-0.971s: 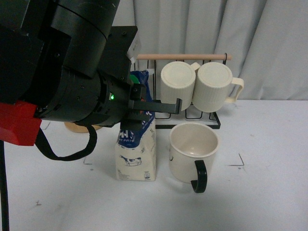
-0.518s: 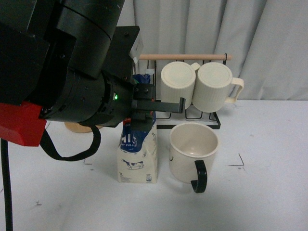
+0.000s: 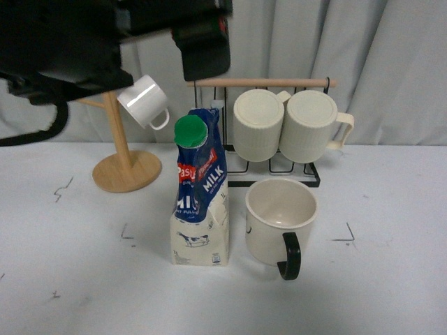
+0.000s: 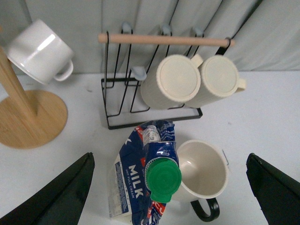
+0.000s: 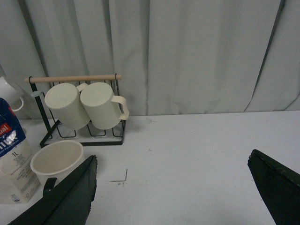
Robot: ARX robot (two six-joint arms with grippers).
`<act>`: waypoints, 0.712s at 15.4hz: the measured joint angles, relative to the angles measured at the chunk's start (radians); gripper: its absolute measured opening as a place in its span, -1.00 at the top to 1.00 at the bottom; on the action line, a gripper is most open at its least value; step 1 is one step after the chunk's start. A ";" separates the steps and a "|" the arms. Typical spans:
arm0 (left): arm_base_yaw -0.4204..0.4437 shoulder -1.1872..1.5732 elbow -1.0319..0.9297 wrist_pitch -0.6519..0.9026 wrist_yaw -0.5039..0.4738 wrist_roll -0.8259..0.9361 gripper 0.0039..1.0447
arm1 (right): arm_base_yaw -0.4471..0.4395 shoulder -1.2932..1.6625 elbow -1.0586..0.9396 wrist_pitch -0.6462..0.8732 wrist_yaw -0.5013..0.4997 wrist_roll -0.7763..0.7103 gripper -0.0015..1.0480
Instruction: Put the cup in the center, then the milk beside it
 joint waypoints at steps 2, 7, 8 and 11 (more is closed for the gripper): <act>0.117 -0.250 -0.101 0.002 0.008 0.030 -0.88 | 0.000 0.000 0.000 0.000 0.000 0.000 -0.87; 0.326 -0.538 -0.372 0.285 -0.037 0.231 -0.32 | 0.000 0.000 0.000 0.000 0.000 0.000 -0.87; 0.335 -0.563 -0.447 0.315 -0.025 0.251 -0.08 | 0.000 0.000 0.000 0.000 0.000 0.000 -0.87; 0.375 -0.658 -0.586 0.359 0.012 0.269 0.61 | 0.000 0.000 0.000 0.000 0.000 0.000 -0.87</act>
